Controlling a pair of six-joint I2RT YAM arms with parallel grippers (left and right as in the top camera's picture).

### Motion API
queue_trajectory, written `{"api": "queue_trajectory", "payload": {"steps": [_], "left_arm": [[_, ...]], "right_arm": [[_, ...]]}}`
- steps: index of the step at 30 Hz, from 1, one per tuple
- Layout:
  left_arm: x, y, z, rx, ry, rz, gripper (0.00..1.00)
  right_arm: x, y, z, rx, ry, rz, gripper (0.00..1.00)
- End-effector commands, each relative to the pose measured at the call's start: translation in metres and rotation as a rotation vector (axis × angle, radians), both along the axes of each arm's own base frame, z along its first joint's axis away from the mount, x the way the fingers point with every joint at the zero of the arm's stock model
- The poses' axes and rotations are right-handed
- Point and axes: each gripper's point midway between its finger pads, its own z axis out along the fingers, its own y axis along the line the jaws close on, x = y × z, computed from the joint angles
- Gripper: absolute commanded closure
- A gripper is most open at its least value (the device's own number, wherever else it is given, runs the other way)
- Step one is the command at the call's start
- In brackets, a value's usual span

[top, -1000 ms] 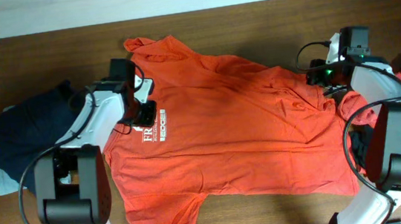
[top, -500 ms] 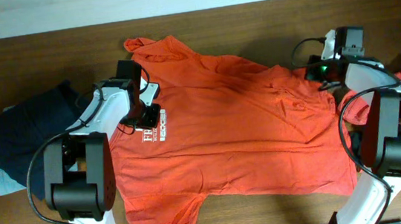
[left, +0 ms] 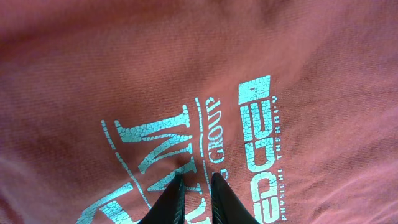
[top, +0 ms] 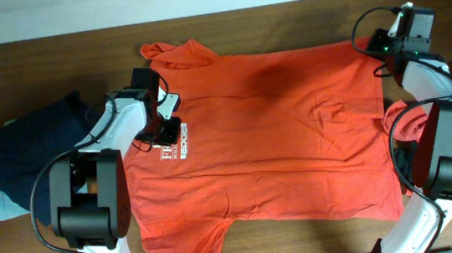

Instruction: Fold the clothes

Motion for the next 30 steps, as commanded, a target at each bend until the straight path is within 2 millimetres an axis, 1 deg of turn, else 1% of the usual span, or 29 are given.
{"api": "queue_trajectory", "payload": {"steps": [1,3,4,5,6,7,8,10,11,12,13,14,15,16,17,18,19,20,21,22,23,24,25,26,27,28,29,30], "left_arm": [[-0.025,0.001,-0.047,0.018,0.119,-0.023,0.85],[-0.025,0.001,-0.047,0.018,0.119,-0.023,0.84],[-0.025,0.001,-0.047,0.018,0.118,-0.023,0.84],[-0.025,0.001,-0.047,0.018,0.118,-0.023,0.84],[-0.025,0.001,-0.047,0.018,0.118,-0.023,0.84],[-0.025,0.001,-0.047,0.018,0.118,-0.023,0.83],[-0.024,0.001,-0.047,0.018,0.117,-0.023,0.76],[-0.024,0.001,-0.047,0.018,0.116,-0.023,0.70],[-0.024,0.001,-0.047,0.018,0.115,-0.023,0.61],[-0.024,0.001,-0.047,0.018,0.115,-0.023,0.58],[-0.024,0.001,-0.047,0.017,0.115,-0.023,0.56],[-0.024,0.001,-0.046,0.018,0.116,-0.023,0.61],[-0.023,0.001,-0.045,0.018,0.117,-0.023,0.70],[-0.022,0.001,-0.041,0.018,0.118,-0.023,0.75],[-0.014,0.001,-0.028,0.023,0.103,-0.021,0.77],[-0.008,0.001,-0.019,0.026,0.087,-0.020,0.78],[0.002,0.003,-0.006,0.037,0.055,-0.018,0.79],[0.016,0.004,0.015,0.053,0.000,-0.015,0.79],[0.027,0.005,0.031,0.060,-0.045,-0.012,0.79],[0.043,0.004,0.054,0.061,-0.116,-0.009,0.79],[0.067,0.002,0.088,0.056,-0.228,-0.001,0.78],[0.081,0.001,0.107,0.054,-0.296,0.004,0.78],[0.101,-0.001,0.128,0.048,-0.384,0.003,0.78],[0.113,-0.003,0.138,0.044,-0.444,-0.014,0.78],[0.122,-0.004,0.143,0.041,-0.486,-0.021,0.82],[0.130,-0.005,0.143,0.036,-0.515,-0.022,0.86],[0.134,-0.006,0.143,0.032,-0.528,-0.021,0.88],[0.139,-0.007,0.139,0.031,-0.539,-0.021,0.92]], "right_arm": [[0.001,-0.021,0.006,-0.062,-0.008,-0.091,0.96],[0.002,-0.023,0.007,-0.064,-0.016,-0.094,0.96],[0.002,-0.024,0.007,-0.063,-0.017,-0.094,0.89],[0.002,-0.024,0.007,-0.064,-0.018,-0.094,0.70],[0.002,-0.023,0.007,-0.062,-0.017,-0.092,0.23],[0.002,-0.023,0.007,-0.061,-0.015,-0.091,0.13],[0.000,-0.023,0.008,-0.059,-0.010,-0.092,0.07],[-0.005,-0.018,0.013,-0.042,0.010,-0.078,0.04],[-0.006,-0.009,0.021,-0.010,0.018,-0.038,0.04],[-0.008,-0.003,0.026,0.007,0.024,-0.011,0.04],[-0.011,0.003,0.030,0.029,0.033,0.008,0.04],[-0.016,0.016,0.038,0.075,0.042,0.054,0.05],[-0.021,0.024,0.043,0.101,0.047,0.080,0.07],[-0.025,0.031,0.047,0.123,0.055,0.099,0.12],[-0.035,0.041,0.051,0.164,0.076,0.129,0.21],[-0.039,0.044,0.053,0.176,0.086,0.135,0.25],[-0.044,0.049,0.055,0.194,0.099,0.147,0.33],[-0.050,0.055,0.056,0.210,0.117,0.157,0.41],[-0.054,0.060,0.056,0.224,0.129,0.167,0.48],[-0.058,0.067,0.055,0.244,0.148,0.183,0.55],[-0.062,0.079,0.053,0.270,0.172,0.210,0.70],[-0.067,0.089,0.050,0.290,0.197,0.229,0.79],[-0.075,0.105,0.043,0.303,0.250,0.252,0.89],[-0.080,0.117,0.039,0.309,0.283,0.269,0.95],[-0.085,0.129,0.035,0.314,0.314,0.292,0.96],[-0.089,0.144,0.032,0.309,0.341,0.329,0.96],[-0.091,0.152,0.031,0.300,0.353,0.356,0.96],[-0.095,0.164,0.028,0.280,0.375,0.388,0.96]]}}
